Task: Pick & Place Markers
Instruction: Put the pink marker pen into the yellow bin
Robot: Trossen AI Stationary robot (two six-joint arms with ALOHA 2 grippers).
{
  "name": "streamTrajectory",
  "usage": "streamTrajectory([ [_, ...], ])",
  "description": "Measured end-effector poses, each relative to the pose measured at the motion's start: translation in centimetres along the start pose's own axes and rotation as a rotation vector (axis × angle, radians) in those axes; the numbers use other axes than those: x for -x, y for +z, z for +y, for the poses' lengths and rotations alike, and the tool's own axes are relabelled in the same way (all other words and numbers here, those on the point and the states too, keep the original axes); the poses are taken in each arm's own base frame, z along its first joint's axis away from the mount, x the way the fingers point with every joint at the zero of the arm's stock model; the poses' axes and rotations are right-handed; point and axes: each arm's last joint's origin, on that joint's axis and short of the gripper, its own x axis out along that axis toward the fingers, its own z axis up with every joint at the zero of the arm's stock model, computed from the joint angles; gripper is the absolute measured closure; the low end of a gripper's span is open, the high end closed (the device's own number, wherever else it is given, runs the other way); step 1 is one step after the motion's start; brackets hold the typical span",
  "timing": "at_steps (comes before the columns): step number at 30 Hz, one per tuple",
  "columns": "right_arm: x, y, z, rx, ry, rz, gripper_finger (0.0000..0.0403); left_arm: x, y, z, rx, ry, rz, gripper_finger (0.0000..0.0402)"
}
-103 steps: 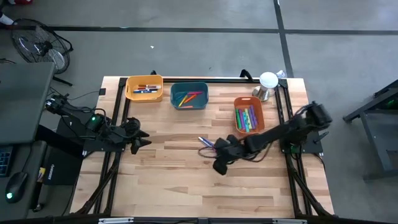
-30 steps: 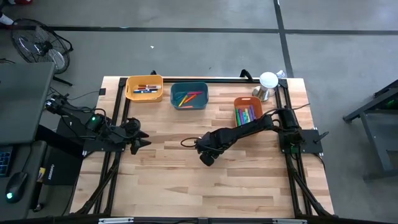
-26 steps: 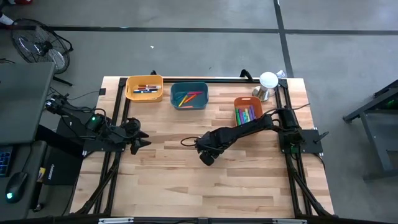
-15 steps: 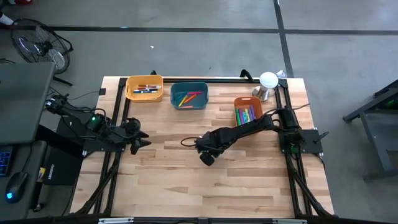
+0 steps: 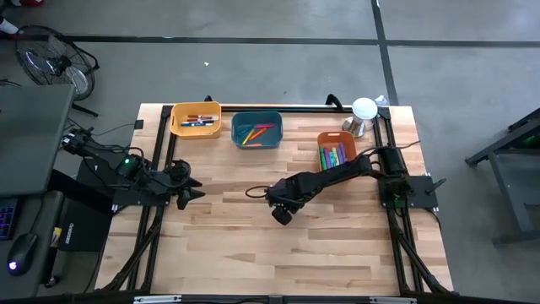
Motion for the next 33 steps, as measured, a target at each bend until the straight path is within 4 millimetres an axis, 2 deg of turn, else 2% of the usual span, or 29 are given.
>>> streamTrajectory([
  [6, 2.4, -0.2, 0.4, 0.021, 0.069, -0.048, 0.0382, 0.0, 0.0, 0.0, 0.002, -0.002, -0.004, 0.017],
  [10, 3.1, -0.4, 0.7, 0.039, 0.085, -0.08, 0.0383, 0.0, 0.2, -0.2, 0.012, -0.022, -0.019, 0.017],
  [17, 4.7, 0.1, 1.6, 0.044, 0.182, -0.193, 0.0383, 0.3, 1.5, -1.7, -0.014, -0.144, -0.176, 0.017],
  [28, 11.5, 1.5, 2.8, 0.086, 0.419, -0.609, 0.0383, 1.1, 3.5, -3.4, -0.1, -0.218, -0.447, 0.017],
  [33, 13.1, 2.4, 2.9, 0.106, 0.484, -0.737, 0.0383, 1.0, 4.4, -4.4, -0.145, -0.223, -0.552, 0.017],
])
